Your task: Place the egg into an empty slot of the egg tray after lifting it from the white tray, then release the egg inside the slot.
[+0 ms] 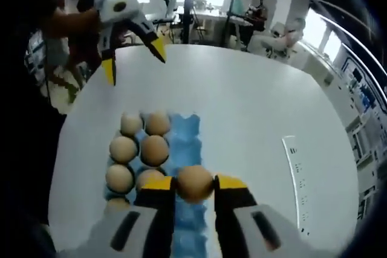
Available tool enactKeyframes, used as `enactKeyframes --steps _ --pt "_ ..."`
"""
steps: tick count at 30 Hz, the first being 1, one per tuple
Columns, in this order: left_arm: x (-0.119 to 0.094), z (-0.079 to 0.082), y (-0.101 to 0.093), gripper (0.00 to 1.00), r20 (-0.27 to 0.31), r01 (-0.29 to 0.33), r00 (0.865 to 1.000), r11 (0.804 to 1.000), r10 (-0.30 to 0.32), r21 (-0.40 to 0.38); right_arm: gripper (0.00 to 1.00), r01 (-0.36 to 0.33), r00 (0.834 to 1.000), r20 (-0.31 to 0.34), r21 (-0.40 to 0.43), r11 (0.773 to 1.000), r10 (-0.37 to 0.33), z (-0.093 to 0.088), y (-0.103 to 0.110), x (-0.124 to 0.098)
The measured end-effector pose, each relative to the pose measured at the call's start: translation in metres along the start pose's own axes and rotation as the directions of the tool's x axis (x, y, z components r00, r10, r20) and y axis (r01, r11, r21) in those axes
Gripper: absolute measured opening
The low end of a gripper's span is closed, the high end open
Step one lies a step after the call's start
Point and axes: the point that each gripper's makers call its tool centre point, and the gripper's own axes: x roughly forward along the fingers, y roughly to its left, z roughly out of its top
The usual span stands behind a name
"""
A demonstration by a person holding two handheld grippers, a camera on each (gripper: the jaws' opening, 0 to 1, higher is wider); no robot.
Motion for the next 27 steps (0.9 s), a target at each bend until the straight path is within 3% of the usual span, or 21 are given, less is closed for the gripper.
enactKeyframes --steps 18,27 --pt "-0.002 -0.008 0.002 0.59 -0.011 -0.009 1.000 1.000 0.009 -0.012 0.24 -0.052 0.997 0.062 -0.063 0.997 0.056 0.048 0.009 0.040" --pt "-0.003 -0.010 0.003 0.59 -0.012 -0.010 1.000 1.000 0.010 -0.019 0.24 -0.089 0.991 0.093 -0.026 0.996 0.091 0.061 0.010 0.062"
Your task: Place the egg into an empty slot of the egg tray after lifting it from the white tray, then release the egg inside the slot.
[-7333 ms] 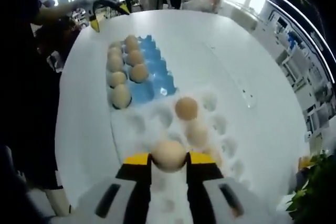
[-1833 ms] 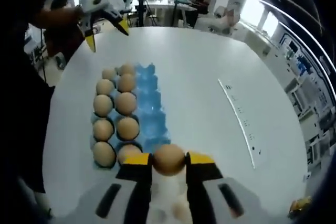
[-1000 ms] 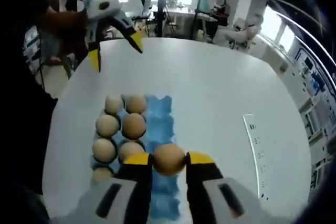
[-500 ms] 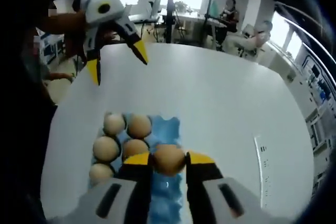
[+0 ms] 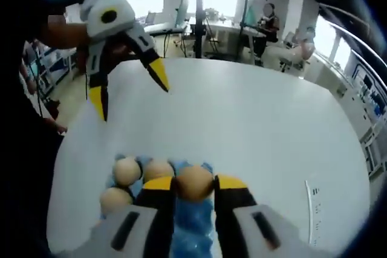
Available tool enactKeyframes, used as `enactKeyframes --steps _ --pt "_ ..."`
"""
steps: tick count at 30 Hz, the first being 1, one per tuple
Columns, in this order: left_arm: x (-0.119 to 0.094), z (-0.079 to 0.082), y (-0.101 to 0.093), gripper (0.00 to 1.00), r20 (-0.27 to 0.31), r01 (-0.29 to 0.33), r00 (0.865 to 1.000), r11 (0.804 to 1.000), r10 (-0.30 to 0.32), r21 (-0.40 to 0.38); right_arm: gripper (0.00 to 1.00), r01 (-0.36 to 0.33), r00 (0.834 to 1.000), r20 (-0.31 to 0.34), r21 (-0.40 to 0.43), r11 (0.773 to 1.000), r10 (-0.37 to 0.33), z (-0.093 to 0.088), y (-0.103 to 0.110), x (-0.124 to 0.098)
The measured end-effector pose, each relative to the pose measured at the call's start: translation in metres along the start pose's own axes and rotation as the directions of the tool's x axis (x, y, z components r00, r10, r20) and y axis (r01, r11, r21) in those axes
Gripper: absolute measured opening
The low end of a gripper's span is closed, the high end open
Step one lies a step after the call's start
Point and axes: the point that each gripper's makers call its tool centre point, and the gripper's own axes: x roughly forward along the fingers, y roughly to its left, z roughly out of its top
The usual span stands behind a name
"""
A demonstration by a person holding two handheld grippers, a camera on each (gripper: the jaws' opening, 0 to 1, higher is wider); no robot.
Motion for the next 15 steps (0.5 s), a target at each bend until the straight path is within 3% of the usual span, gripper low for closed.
enactKeyframes --steps 15 --pt "0.000 -0.002 0.001 0.59 -0.001 -0.004 1.000 1.000 0.004 -0.006 0.25 -0.043 0.999 -0.023 0.074 0.996 0.045 -0.012 -0.002 0.024"
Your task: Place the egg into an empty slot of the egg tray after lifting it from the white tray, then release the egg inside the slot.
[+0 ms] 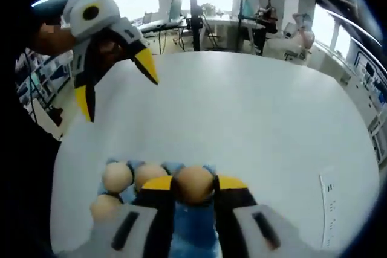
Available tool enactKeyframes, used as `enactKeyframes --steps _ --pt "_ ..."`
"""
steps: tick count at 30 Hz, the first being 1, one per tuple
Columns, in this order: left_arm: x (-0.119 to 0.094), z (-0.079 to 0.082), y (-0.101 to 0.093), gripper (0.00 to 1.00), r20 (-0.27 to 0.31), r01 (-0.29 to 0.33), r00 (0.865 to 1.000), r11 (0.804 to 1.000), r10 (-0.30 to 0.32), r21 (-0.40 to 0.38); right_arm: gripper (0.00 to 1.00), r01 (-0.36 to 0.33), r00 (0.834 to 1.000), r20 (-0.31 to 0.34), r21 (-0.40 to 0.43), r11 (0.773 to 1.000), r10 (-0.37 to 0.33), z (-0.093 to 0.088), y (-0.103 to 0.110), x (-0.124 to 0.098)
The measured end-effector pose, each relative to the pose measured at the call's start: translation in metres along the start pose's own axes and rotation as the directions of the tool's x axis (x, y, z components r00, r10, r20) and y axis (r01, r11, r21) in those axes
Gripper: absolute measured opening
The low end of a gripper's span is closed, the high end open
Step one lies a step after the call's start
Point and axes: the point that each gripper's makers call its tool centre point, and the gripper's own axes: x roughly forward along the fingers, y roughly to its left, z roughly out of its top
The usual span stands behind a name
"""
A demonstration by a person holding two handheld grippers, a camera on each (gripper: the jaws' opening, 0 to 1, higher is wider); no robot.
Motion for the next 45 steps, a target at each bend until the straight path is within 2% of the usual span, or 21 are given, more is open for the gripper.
enactKeyframes --steps 12,21,24,28,36,45 --pt "0.003 -0.001 -0.001 0.59 -0.009 0.007 1.000 1.000 -0.007 -0.001 0.26 -0.034 0.999 0.019 0.056 0.998 0.033 -0.004 -0.003 -0.004" --pt "0.002 0.000 0.000 0.58 -0.009 0.005 1.000 1.000 -0.005 0.001 0.26 -0.032 0.999 0.031 0.048 0.998 0.030 -0.005 -0.001 -0.004" --pt "0.002 0.002 0.001 0.59 -0.005 0.000 1.000 1.000 0.000 0.006 0.25 -0.023 0.998 0.053 0.067 0.998 0.019 -0.003 -0.002 -0.010" --pt "0.001 0.004 0.001 0.58 -0.005 0.002 1.000 1.000 -0.002 0.009 0.24 0.031 0.992 0.118 0.076 0.997 -0.040 0.004 -0.009 -0.030" --pt "0.003 0.010 -0.001 0.58 0.008 0.006 1.000 1.000 -0.006 0.020 0.22 0.056 0.993 0.096 0.114 0.992 -0.067 -0.020 -0.007 -0.050" --pt "0.005 0.013 -0.004 0.58 0.009 0.014 1.000 1.000 -0.014 0.027 0.21 0.072 0.994 0.079 0.118 0.990 -0.081 -0.034 -0.005 -0.060"
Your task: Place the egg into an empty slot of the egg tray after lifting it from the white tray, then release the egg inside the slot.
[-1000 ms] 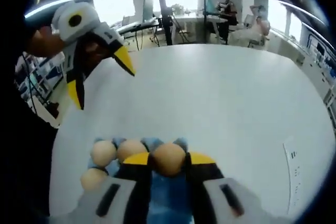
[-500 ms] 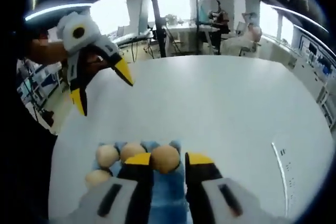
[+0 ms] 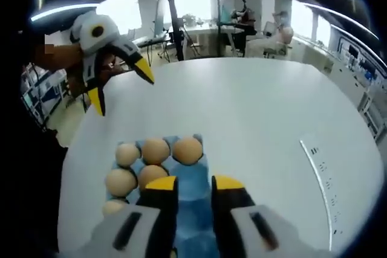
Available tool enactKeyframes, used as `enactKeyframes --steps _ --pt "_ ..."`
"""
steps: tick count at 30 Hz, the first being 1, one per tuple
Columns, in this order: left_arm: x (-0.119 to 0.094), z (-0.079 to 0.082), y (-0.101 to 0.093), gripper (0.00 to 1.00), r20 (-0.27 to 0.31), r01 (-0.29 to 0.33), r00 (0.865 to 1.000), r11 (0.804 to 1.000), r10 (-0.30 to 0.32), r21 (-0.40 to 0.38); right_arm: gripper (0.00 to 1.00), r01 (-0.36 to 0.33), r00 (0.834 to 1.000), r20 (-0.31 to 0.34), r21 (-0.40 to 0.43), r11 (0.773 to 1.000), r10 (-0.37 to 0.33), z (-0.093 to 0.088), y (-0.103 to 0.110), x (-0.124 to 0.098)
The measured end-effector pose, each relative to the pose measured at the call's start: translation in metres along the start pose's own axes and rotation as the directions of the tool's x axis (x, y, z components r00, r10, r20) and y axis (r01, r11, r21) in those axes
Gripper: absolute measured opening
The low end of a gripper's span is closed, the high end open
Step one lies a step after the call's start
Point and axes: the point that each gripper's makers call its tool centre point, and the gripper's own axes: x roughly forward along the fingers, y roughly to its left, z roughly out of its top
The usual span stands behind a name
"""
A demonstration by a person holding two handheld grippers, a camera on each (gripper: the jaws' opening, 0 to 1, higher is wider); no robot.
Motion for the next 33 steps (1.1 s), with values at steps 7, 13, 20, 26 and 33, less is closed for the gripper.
enactKeyframes --steps 7,13,20,26,33 --pt "0.000 0.001 0.000 0.58 0.001 -0.002 1.000 1.000 0.002 0.001 0.21 0.028 1.000 -0.014 0.021 0.999 -0.028 -0.017 -0.002 -0.016" --pt "0.002 0.001 -0.004 0.58 -0.003 0.008 1.000 1.000 -0.008 0.006 0.21 0.069 0.997 -0.041 0.051 0.996 -0.067 -0.044 -0.005 -0.038" --pt "0.004 0.005 -0.005 0.58 0.001 0.013 1.000 1.000 -0.013 0.011 0.21 0.119 0.992 -0.054 0.087 0.989 -0.115 -0.066 -0.011 -0.064" --pt "-0.001 -0.014 0.019 0.58 0.000 0.020 1.000 1.000 -0.020 0.015 0.21 0.154 0.987 -0.069 0.116 0.981 -0.147 -0.086 -0.013 -0.082" --pt "-0.002 -0.019 0.028 0.58 -0.002 0.020 1.000 1.000 -0.020 0.020 0.21 0.186 0.981 -0.085 0.144 0.972 -0.175 -0.102 -0.013 -0.097"
